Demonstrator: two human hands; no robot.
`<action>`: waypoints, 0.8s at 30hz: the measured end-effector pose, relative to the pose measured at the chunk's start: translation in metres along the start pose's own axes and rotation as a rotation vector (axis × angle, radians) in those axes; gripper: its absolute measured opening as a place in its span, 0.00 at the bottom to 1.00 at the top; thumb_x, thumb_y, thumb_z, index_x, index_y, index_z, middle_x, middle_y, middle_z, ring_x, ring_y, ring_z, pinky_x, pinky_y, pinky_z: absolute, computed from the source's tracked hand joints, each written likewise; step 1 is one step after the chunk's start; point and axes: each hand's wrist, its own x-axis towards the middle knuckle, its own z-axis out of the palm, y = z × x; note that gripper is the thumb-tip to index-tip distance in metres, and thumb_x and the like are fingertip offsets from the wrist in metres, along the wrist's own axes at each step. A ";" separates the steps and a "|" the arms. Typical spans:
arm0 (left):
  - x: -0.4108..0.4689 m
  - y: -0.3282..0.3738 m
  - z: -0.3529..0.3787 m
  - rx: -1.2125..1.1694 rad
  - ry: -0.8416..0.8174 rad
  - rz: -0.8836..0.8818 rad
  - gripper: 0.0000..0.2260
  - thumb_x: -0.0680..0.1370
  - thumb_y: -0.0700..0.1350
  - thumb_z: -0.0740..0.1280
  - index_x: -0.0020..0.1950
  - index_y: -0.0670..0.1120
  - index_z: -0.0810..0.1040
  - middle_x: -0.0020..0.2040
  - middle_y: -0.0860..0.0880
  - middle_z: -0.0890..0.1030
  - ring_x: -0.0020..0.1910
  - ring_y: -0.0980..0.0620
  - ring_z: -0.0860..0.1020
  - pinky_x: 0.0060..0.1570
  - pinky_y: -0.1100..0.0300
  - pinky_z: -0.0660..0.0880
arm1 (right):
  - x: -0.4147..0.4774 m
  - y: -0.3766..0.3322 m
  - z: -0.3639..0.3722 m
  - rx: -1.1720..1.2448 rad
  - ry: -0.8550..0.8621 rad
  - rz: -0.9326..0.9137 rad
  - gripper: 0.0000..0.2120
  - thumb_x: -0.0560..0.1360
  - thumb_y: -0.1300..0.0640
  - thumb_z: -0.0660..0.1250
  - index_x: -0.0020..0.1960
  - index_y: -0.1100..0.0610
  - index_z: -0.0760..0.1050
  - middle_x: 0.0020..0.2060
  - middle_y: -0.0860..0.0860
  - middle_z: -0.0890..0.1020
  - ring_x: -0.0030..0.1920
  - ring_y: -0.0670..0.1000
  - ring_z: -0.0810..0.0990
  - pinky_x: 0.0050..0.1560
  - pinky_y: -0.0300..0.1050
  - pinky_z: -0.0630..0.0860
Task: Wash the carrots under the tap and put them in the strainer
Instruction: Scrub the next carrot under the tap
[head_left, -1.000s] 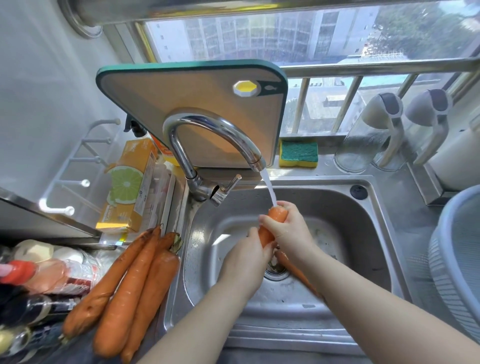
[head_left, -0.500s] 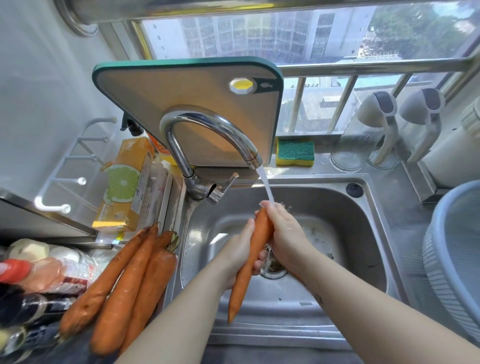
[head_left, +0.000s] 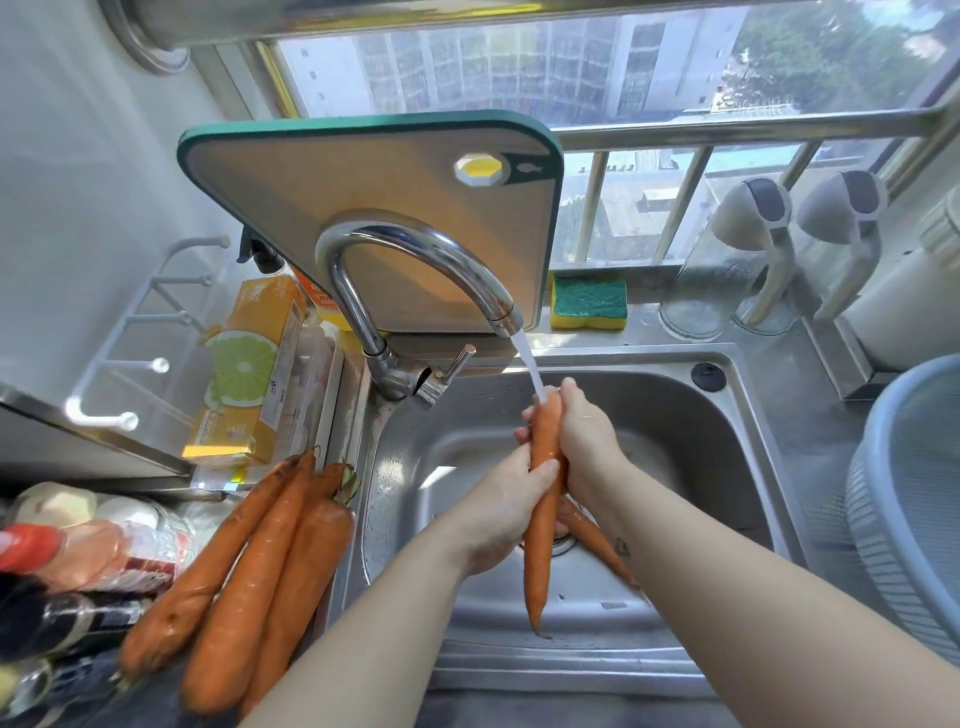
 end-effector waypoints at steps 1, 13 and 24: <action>0.001 0.000 0.000 0.054 0.049 0.013 0.10 0.84 0.46 0.54 0.63 0.48 0.70 0.40 0.50 0.76 0.35 0.56 0.76 0.37 0.61 0.75 | -0.001 -0.001 0.001 0.024 -0.016 0.011 0.18 0.83 0.49 0.51 0.47 0.58 0.74 0.34 0.53 0.79 0.32 0.51 0.79 0.35 0.43 0.76; 0.013 0.017 -0.016 -0.135 -0.005 -0.061 0.12 0.84 0.47 0.54 0.62 0.42 0.70 0.41 0.47 0.72 0.33 0.55 0.72 0.34 0.63 0.73 | 0.005 -0.018 -0.016 0.020 -0.362 -0.004 0.07 0.80 0.58 0.61 0.54 0.61 0.73 0.44 0.55 0.78 0.47 0.52 0.80 0.44 0.46 0.76; 0.030 0.027 -0.010 0.136 0.172 0.043 0.20 0.82 0.56 0.52 0.57 0.42 0.74 0.37 0.48 0.73 0.27 0.56 0.70 0.28 0.64 0.68 | 0.009 -0.031 -0.029 0.012 -0.343 -0.090 0.13 0.80 0.59 0.61 0.63 0.59 0.71 0.51 0.56 0.79 0.48 0.51 0.81 0.45 0.42 0.78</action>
